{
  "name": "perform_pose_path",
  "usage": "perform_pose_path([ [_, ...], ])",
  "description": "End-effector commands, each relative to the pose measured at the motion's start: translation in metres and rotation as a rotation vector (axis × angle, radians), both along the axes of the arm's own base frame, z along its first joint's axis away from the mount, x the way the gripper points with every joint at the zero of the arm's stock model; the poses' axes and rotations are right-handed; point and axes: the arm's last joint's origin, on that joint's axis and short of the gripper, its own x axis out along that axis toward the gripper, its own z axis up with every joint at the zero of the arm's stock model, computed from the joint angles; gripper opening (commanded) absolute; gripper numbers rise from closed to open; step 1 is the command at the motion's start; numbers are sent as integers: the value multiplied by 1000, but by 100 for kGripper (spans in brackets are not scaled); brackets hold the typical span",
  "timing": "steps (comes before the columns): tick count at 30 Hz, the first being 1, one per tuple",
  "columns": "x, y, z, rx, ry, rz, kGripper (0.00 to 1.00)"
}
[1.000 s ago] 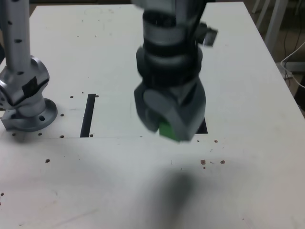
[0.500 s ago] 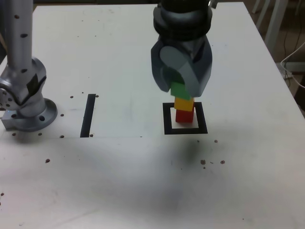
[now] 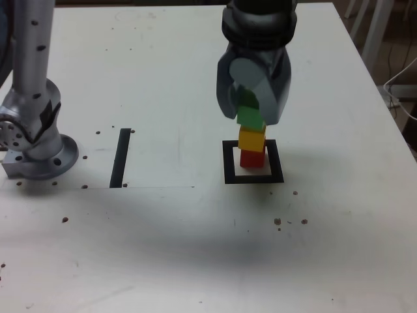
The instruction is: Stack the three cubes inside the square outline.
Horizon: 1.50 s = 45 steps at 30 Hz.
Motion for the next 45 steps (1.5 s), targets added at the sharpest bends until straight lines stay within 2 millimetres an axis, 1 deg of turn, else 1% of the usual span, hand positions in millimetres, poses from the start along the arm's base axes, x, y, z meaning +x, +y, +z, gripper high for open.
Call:
perform_pose_path([
  [1, 2, 2, -3, -3, 9, 3, 26],
  [12, 5, 3, -8, -2, 10, 5, 27],
  [14, 5, 4, -8, -1, 9, 6, 33],
  [18, 5, 6, -10, 1, 17, 8, 56],
  [20, 4, 7, -12, 1, 25, 10, 64],
  [23, 4, 8, -14, 0, 32, 13, 68],
  [25, 4, 9, -14, -1, 32, 12, 73],
  [29, 4, 9, -13, -2, 27, 10, 90],
  [32, 2, 10, -12, -3, 23, 10, 98],
  [37, -5, 11, -4, -2, 13, 9, 99],
  [42, -23, 13, 10, -2, -5, 8, 99],
  [45, -34, 14, 15, -6, -4, 10, 99],
])
